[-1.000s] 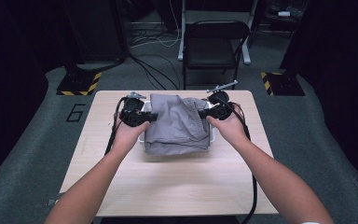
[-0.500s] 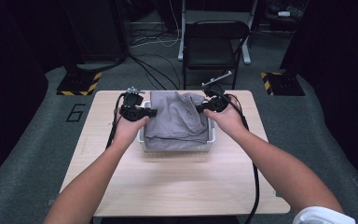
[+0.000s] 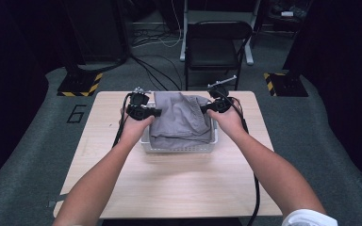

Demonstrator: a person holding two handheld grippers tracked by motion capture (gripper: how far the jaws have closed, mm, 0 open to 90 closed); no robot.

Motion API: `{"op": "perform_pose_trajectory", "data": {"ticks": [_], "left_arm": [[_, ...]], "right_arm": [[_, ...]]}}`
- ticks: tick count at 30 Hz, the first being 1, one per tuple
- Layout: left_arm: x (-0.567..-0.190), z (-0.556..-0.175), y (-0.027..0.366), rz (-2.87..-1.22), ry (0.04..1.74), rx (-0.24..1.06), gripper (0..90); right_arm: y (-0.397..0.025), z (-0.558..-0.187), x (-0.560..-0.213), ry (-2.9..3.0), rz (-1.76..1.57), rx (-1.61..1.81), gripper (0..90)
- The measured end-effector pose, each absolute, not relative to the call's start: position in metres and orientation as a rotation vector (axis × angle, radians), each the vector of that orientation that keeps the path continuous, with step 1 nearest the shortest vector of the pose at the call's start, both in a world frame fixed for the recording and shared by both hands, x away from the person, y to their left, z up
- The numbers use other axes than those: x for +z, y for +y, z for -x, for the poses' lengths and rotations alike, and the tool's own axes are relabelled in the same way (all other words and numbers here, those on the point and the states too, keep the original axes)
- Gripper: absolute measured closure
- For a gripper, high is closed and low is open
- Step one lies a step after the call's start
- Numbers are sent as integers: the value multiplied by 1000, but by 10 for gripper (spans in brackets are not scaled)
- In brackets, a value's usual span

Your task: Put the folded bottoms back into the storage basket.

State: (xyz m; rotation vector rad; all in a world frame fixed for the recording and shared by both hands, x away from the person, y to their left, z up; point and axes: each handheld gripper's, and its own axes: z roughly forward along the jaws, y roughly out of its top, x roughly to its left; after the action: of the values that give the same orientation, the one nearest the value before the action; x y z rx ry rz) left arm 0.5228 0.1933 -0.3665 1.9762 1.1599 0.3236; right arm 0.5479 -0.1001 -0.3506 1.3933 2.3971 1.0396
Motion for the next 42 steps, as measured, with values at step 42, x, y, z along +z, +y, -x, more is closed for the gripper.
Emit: {"op": "perform_pose_trajectory", "data": {"ticks": [42], "left_arm": [[-392, -563, 200, -1974, 1210, 313, 789]], "right_arm": [[-86, -576, -367, 2343, -1434, 996, 775]]}}
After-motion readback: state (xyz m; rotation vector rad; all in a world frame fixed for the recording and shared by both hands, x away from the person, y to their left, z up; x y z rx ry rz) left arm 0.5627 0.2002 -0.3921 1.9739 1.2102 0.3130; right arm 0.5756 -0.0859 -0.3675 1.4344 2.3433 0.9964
